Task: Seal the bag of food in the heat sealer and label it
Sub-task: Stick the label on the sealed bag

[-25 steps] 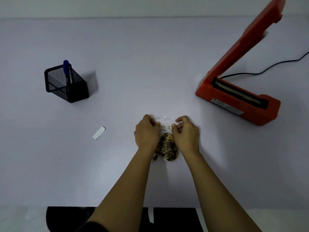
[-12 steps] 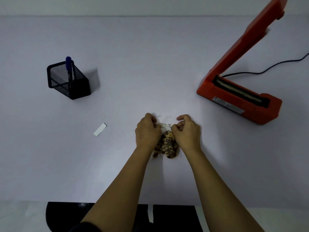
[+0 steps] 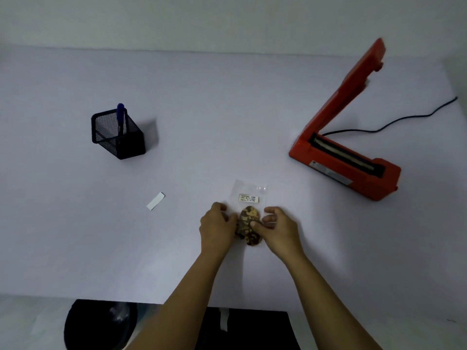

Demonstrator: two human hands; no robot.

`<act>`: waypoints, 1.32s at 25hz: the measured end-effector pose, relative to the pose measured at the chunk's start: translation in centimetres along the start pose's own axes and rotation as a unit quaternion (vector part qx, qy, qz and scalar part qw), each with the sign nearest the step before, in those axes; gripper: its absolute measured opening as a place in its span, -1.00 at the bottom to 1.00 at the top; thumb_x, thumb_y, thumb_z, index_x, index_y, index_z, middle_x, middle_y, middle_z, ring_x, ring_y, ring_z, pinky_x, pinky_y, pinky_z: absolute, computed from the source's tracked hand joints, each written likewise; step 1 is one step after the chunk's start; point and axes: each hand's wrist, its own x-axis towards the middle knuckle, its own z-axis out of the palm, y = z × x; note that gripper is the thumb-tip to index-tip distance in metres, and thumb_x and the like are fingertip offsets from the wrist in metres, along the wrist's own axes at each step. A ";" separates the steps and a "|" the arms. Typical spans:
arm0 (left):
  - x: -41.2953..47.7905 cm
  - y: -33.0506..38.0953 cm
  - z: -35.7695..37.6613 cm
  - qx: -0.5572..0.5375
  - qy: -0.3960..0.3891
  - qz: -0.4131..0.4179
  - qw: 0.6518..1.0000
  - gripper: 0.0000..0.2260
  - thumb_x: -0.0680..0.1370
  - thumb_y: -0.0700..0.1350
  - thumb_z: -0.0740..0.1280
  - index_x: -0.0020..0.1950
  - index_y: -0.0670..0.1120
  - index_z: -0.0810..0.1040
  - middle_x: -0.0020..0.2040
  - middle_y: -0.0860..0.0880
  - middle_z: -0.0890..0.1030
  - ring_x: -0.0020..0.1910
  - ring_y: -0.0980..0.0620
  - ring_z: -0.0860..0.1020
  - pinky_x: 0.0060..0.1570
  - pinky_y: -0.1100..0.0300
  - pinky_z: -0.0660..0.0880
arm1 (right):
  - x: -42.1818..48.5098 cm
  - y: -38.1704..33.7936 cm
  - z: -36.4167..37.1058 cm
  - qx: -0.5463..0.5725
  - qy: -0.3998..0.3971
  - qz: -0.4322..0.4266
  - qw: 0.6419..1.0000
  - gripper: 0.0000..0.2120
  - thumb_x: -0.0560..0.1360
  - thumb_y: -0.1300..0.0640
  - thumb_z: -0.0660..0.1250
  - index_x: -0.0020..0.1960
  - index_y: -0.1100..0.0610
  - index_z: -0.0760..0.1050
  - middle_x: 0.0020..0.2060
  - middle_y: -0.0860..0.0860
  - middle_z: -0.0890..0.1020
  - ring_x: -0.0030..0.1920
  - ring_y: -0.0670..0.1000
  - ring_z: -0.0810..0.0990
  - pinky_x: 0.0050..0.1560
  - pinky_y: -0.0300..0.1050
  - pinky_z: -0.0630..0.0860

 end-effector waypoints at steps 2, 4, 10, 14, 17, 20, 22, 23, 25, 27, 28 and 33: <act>-0.1 0.2 -0.3 -0.037 0.014 -0.018 0.999 -0.77 0.51 -0.13 0.34 0.15 -0.15 0.52 -0.02 -0.11 0.64 -0.06 -0.05 0.58 -0.08 0.18 0.49 | -0.2 -0.3 0.2 0.028 -0.002 -0.007 1.000 -0.55 0.36 0.20 0.49 0.21 0.16 0.45 -0.14 0.00 0.55 -0.07 0.02 0.58 -0.05 -0.15 0.54; 0.0 1.1 -1.0 -0.075 0.031 -0.018 0.997 -0.81 0.50 -0.15 0.35 0.10 -0.14 0.54 -0.10 -0.07 0.63 -0.15 0.00 0.58 -0.22 0.26 0.52 | 0.0 -1.1 -0.2 0.044 0.002 -0.028 0.999 -0.56 0.37 0.22 0.47 0.20 0.13 0.44 -0.11 0.00 0.55 -0.07 0.00 0.57 -0.09 -0.22 0.52; 3.4 5.0 -4.0 -0.137 0.079 0.040 0.987 -0.79 0.53 -0.14 0.33 0.14 -0.17 0.55 -0.10 -0.08 0.59 -0.30 0.16 0.51 -0.48 0.48 0.44 | 3.4 -6.6 -1.2 0.084 0.030 -0.103 0.991 -0.57 0.39 0.21 0.45 0.22 0.07 0.43 -0.04 -0.02 0.54 -0.08 -0.06 0.55 -0.15 -0.24 0.56; 9.1 8.0 -6.4 -0.163 0.099 0.063 0.980 -0.78 0.54 -0.12 0.33 0.15 -0.17 0.56 -0.04 -0.09 0.63 -0.18 0.06 0.55 -0.27 0.37 0.50 | 8.4 -11.7 -0.8 0.078 0.053 -0.153 0.984 -0.56 0.40 0.20 0.44 0.25 0.10 0.43 -0.04 0.00 0.55 -0.05 -0.02 0.56 -0.15 -0.26 0.53; 14.3 10.2 -7.8 -0.161 0.086 0.078 0.980 -0.76 0.53 -0.12 0.32 0.16 -0.17 0.56 -0.06 -0.06 0.61 -0.16 0.05 0.55 -0.16 0.26 0.54 | 12.9 -15.0 0.0 0.074 0.078 -0.163 0.981 -0.55 0.40 0.20 0.44 0.26 0.11 0.43 -0.02 0.02 0.55 -0.04 0.01 0.56 -0.05 -0.15 0.55; 20.8 12.3 -8.2 -0.161 0.045 0.061 0.984 -0.72 0.51 -0.13 0.33 0.19 -0.15 0.54 0.01 -0.10 0.63 -0.08 -0.03 0.60 0.05 0.07 0.57 | 18.3 -18.1 0.9 0.073 0.101 -0.146 0.981 -0.55 0.41 0.19 0.43 0.27 0.12 0.43 -0.02 0.01 0.54 -0.04 0.00 0.55 0.01 -0.09 0.56; 24.7 13.4 -8.1 -0.150 0.024 0.049 0.987 -0.70 0.50 -0.11 0.34 0.21 -0.15 0.54 0.05 -0.14 0.64 0.00 -0.07 0.61 0.12 0.01 0.55 | 21.8 -19.8 1.6 0.069 0.109 -0.130 0.983 -0.55 0.43 0.19 0.42 0.29 0.13 0.42 0.00 0.01 0.54 -0.05 -0.03 0.53 -0.02 -0.15 0.52; 26.6 13.9 -8.0 -0.145 0.015 0.046 0.988 -0.70 0.50 -0.12 0.34 0.22 -0.16 0.53 0.07 -0.15 0.63 0.01 -0.07 0.60 0.13 0.03 0.54 | 23.5 -20.4 1.8 0.071 0.114 -0.123 0.983 -0.55 0.43 0.20 0.41 0.30 0.14 0.41 0.02 0.03 0.55 -0.05 -0.04 0.53 -0.03 -0.17 0.50; 29.8 14.7 -7.6 -0.148 -0.004 0.048 0.988 -0.68 0.51 -0.14 0.33 0.25 -0.17 0.51 0.12 -0.15 0.62 0.02 -0.04 0.58 0.10 0.15 0.52 | 26.6 -21.3 2.1 0.066 0.124 -0.116 0.983 -0.55 0.44 0.21 0.41 0.30 0.16 0.42 0.07 0.08 0.57 -0.04 -0.04 0.52 0.00 -0.18 0.48; 32.4 15.6 -7.1 -0.143 -0.015 0.047 0.988 -0.67 0.52 -0.15 0.32 0.28 -0.16 0.49 0.15 -0.13 0.60 0.04 -0.02 0.55 0.06 0.24 0.46 | 29.5 -22.0 2.2 0.051 0.133 -0.120 0.983 -0.55 0.44 0.21 0.41 0.30 0.19 0.42 0.09 0.12 0.58 -0.03 -0.04 0.51 0.05 -0.19 0.47; 33.7 15.9 -6.8 -0.137 -0.017 0.050 0.989 -0.68 0.53 -0.15 0.31 0.28 -0.15 0.50 0.15 -0.12 0.60 0.08 -0.03 0.55 0.10 0.23 0.44 | 30.8 -22.2 2.2 0.042 0.136 -0.125 0.982 -0.55 0.44 0.20 0.40 0.30 0.20 0.42 0.10 0.13 0.58 -0.03 -0.04 0.51 0.05 -0.20 0.46; 36.9 16.9 -5.8 -0.113 0.007 0.074 0.991 -0.74 0.55 -0.15 0.28 0.22 -0.15 0.55 0.13 -0.11 0.62 0.15 -0.07 0.54 0.21 0.16 0.41 | 34.6 -22.6 2.7 -0.002 0.139 -0.140 0.980 -0.56 0.47 0.17 0.38 0.31 0.23 0.41 0.14 0.17 0.57 0.09 0.07 0.55 0.10 -0.21 0.42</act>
